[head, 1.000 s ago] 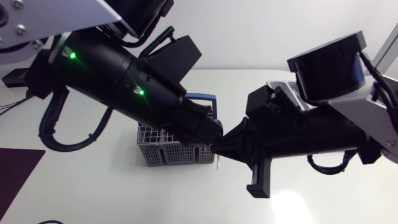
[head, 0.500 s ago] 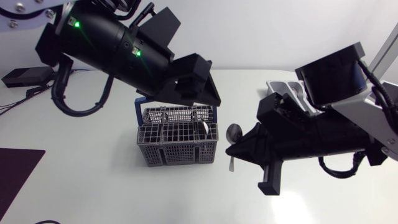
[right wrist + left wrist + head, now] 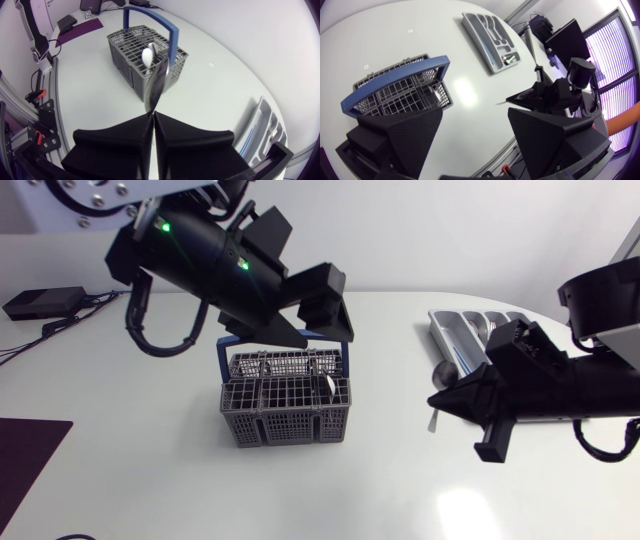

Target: Unload the cutlery basket into the drawer organizer.

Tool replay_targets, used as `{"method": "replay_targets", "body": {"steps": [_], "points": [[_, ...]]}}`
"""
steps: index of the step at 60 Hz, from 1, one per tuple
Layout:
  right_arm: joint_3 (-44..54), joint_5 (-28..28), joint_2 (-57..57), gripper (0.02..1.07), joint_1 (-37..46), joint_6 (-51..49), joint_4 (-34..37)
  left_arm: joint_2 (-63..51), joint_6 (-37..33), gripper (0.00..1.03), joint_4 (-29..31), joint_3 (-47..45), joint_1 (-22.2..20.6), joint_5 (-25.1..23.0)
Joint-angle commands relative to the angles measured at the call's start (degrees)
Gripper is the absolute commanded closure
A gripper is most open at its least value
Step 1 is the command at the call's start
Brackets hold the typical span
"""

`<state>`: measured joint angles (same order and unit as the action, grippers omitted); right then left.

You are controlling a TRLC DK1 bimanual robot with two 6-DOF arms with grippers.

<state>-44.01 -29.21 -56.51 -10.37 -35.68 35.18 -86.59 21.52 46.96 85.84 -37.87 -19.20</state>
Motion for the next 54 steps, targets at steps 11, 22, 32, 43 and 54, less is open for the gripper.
{"method": "replay_targets", "body": {"steps": [11,22,32,43,54], "points": [[0.9,-2.9,-3.4,1.01,13.7,-10.9,0.9,-5.1,1.3,0.11,3.6,2.5,-1.9,4.5],[-0.6,-3.2,-7.0,1.01,22.1,-17.8,0.8,-6.3,3.9,0.11,5.3,3.1,-2.7,6.3],[-2.7,-3.0,-10.8,1.01,29.7,-23.4,-1.0,-6.9,5.6,0.11,6.1,3.2,-2.8,6.7],[-4.6,-0.8,-16.6,1.01,35.3,-27.6,-5.2,-7.4,6.8,0.11,6.3,3.3,-3.1,6.7],[-7.0,2.1,-23.5,1.01,39.3,-30.1,-11.5,-8.1,7.8,0.11,6.3,3.4,-4.2,8.0]]}}
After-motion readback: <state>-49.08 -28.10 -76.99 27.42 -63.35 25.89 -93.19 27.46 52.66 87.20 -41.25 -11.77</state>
